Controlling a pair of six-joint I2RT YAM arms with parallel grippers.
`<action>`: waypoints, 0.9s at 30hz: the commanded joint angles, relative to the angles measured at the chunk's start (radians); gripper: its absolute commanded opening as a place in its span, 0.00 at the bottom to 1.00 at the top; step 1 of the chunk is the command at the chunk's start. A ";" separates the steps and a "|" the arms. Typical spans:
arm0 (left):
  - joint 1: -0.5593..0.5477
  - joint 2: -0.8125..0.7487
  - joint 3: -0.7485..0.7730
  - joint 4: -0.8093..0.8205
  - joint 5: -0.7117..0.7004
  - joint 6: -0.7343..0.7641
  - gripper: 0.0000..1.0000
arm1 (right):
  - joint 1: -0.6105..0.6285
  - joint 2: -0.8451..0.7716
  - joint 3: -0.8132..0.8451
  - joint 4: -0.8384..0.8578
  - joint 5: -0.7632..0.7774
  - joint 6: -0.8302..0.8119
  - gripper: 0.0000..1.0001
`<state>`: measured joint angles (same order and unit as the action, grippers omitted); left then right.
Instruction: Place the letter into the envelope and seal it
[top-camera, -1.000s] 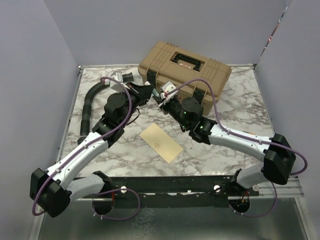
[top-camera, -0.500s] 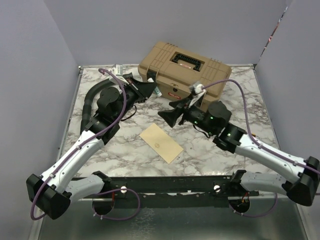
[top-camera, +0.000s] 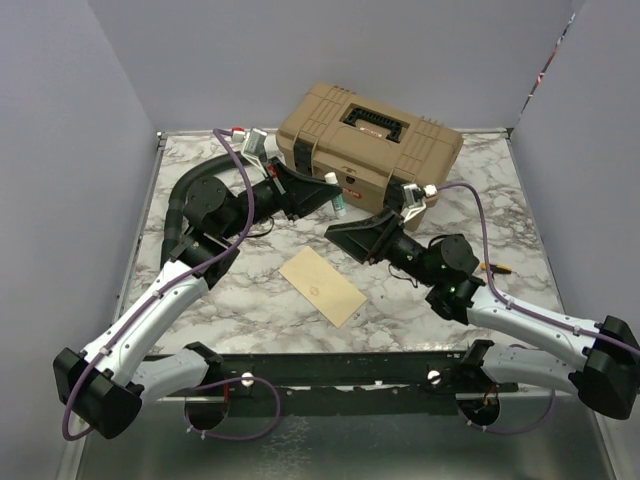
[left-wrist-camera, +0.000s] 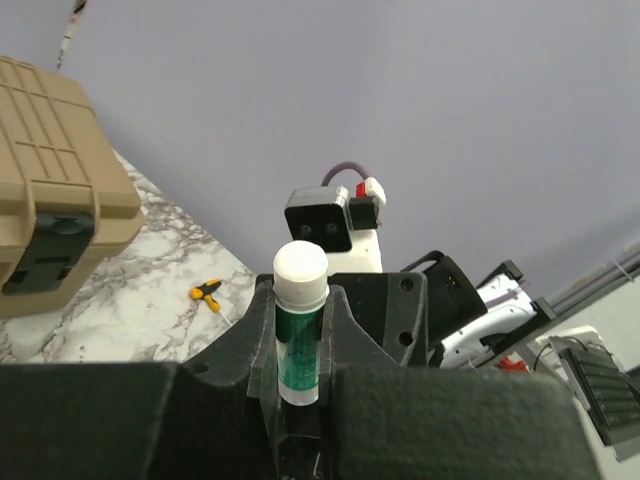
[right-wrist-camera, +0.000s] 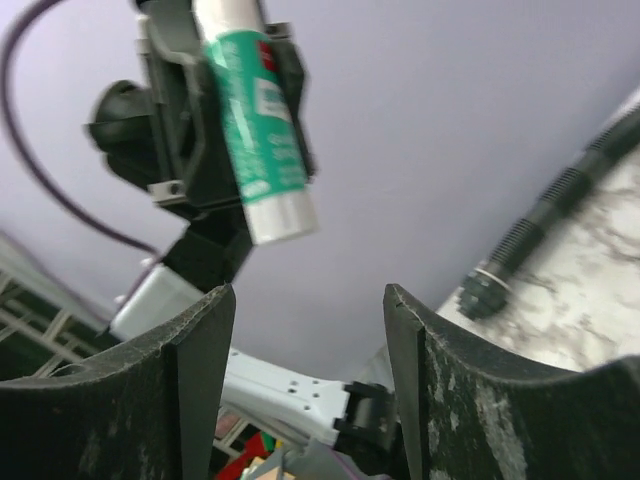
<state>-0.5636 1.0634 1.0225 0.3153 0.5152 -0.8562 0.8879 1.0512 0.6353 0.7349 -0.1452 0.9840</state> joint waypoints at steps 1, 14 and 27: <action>0.006 -0.005 -0.011 0.074 0.122 -0.032 0.00 | -0.004 0.019 0.007 0.281 -0.151 0.015 0.63; 0.004 -0.017 -0.030 0.089 0.161 -0.027 0.00 | -0.004 0.021 -0.010 0.303 -0.081 0.022 0.57; 0.004 -0.035 -0.026 0.090 0.134 -0.034 0.00 | -0.004 0.009 0.013 0.185 -0.047 0.010 0.73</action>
<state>-0.5621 1.0588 1.0016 0.3870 0.6392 -0.8829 0.8879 1.0687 0.6350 0.9520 -0.2333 0.9962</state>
